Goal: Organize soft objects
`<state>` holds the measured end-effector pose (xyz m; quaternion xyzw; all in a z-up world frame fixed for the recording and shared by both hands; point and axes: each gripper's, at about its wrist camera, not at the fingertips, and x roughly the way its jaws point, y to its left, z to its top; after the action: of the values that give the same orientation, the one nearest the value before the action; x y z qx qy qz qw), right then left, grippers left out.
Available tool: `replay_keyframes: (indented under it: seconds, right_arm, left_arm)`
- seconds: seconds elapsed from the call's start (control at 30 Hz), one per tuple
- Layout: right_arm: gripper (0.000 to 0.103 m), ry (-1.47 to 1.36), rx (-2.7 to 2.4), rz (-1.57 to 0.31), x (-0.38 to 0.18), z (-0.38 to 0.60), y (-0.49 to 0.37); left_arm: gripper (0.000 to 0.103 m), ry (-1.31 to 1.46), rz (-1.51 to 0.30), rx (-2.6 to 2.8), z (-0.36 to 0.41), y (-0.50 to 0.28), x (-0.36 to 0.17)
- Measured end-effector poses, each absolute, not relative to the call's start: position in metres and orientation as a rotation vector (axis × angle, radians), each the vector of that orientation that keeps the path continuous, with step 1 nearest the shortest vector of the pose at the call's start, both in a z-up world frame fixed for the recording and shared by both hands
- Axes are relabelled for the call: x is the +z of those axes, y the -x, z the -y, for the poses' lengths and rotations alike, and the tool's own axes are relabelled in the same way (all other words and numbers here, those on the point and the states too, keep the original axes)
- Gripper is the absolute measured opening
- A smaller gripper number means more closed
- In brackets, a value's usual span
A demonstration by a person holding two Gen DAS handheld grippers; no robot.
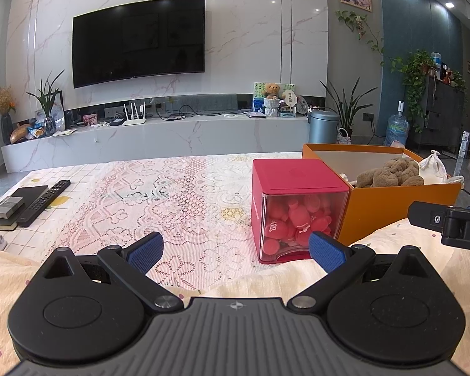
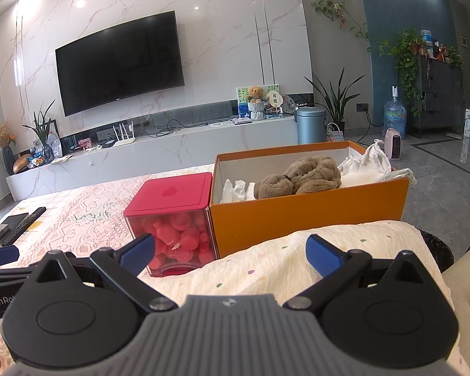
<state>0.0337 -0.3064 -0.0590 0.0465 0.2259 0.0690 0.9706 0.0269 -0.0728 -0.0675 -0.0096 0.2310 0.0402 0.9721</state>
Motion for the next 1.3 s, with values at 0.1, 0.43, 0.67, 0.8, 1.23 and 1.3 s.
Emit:
replay_keyframes:
  seconds: [0.1, 0.43, 0.67, 0.8, 1.23, 1.3]
  right_arm:
    - [0.100, -0.094, 0.140, -0.456, -0.0590, 0.3065, -0.0337]
    - [0.100, -0.094, 0.139, -0.457, -0.0592, 0.3061, -0.0339]
    - [0.100, -0.094, 0.140, -0.456, -0.0591, 0.3062, -0.0337]
    - [0.100, -0.094, 0.139, -0.456, -0.0592, 0.3061, -0.0337]
    - [0.100, -0.094, 0.139, -0.457, -0.0591, 0.3059, -0.0336]
    - [0.100, -0.093, 0.139, -0.457, -0.0591, 0.3060, -0.0335]
  left_arm:
    - [0.103, 0.018, -0.467, 0.087, 0.0722, -0.0260, -0.0684]
    - [0.103, 0.018, -0.468, 0.090, 0.0729, -0.0253, -0.0672]
    - [0.103, 0.023, -0.469, 0.092, 0.0717, -0.0251, -0.0670]
    - [0.103, 0.024, -0.469, 0.092, 0.0720, -0.0248, -0.0672]
    - [0.103, 0.020, -0.472, 0.105, 0.0734, -0.0230, -0.0666]
    - [0.103, 0.018, -0.470, 0.103, 0.0739, -0.0223, -0.0668]
